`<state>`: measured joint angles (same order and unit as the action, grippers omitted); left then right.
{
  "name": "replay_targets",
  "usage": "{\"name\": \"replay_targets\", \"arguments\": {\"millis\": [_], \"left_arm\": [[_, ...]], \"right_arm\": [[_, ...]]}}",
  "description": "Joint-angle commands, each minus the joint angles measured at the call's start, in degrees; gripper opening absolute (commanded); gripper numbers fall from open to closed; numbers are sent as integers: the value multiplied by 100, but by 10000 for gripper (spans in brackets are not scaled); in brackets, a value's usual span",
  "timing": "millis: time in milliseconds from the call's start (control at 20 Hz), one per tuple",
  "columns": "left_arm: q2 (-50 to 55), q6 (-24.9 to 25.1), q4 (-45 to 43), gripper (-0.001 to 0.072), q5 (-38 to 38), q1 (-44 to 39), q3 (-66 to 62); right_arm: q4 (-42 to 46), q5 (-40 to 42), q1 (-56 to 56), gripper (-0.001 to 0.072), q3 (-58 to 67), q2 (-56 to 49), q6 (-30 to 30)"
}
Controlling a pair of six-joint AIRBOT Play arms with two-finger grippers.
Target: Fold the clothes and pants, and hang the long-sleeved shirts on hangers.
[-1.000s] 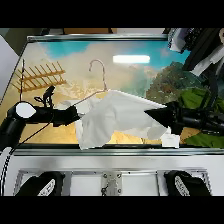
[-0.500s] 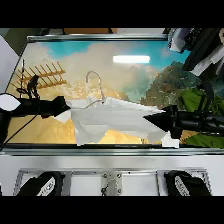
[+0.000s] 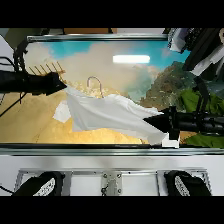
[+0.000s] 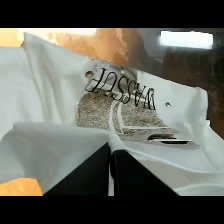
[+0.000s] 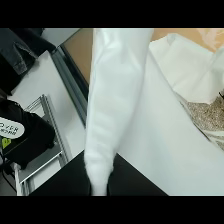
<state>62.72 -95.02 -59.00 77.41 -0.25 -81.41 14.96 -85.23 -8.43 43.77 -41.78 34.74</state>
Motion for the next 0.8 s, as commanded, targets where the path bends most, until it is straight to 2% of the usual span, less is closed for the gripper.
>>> {"name": "replay_targets", "arguments": {"millis": [0, 200, 350, 400, 450, 500, 750], "left_arm": [[457, 17, 0, 17, 527, -282, -1200], [1010, 11, 13, 17, 885, -227, -2015], [1274, 17, 17, 18, 1016, -227, -2450], [1351, 24, 11, 160, 1023, -225, -2610], [1410, 22, 11, 483, 1001, -168, -2796], [1443, 17, 24, 591, 944, -87, -2981], [1384, 7, 68, 592, 916, 293, -3676]], "right_arm": [[-11, -15, 339, 8, 2, -57, -26], [-872, -20, 452, 9, 2, -61, -114], [-1027, -31, 452, 8, 2, -61, -131], [-1056, -31, 452, 8, 2, -61, -131], [-1134, -26, 450, 8, 2, -61, -131], [-1228, -13, 450, 9, 2, -61, -133], [-1377, 236, 446, 8, 2, -61, -175]]}}
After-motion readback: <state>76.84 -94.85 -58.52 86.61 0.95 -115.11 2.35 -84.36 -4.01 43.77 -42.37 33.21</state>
